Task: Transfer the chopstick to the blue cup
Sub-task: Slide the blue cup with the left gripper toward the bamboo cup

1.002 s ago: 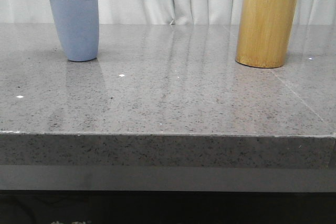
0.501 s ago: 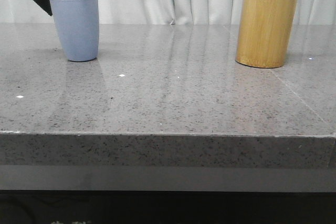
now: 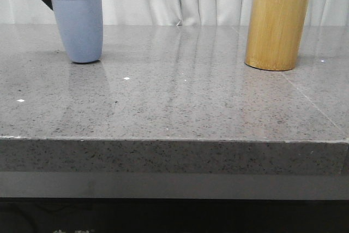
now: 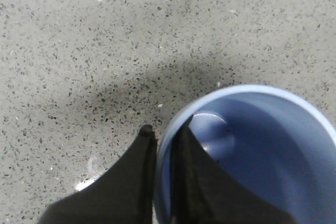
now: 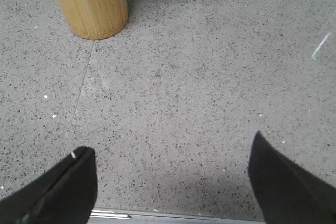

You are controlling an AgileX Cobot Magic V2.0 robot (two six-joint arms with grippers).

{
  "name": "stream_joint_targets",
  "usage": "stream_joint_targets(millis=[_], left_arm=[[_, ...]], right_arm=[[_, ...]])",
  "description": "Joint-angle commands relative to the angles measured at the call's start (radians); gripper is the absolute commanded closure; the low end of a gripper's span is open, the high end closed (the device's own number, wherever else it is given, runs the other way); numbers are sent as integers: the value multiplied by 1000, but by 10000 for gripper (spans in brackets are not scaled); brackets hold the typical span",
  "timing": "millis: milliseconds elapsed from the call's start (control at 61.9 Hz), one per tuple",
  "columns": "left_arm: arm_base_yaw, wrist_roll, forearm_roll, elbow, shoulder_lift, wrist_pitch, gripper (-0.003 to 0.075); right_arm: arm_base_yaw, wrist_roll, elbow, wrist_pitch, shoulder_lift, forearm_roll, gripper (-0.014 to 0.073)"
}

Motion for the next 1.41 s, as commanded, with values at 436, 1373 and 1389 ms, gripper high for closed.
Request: stream_joint_targets(millis=[436,1373,1389], left_arm=[[-212,30,-42,-158,-57,38,739],[-366,59,-42,-150,29,38,738],[-366,59,-42,-150,29,38,738]], right_arm=[[-4,-7,-32,-66,4,-3,-8],[-4,-7,-32,-58,4,-3,-8],[-4,-7,-32,-58,4,-3,-8]])
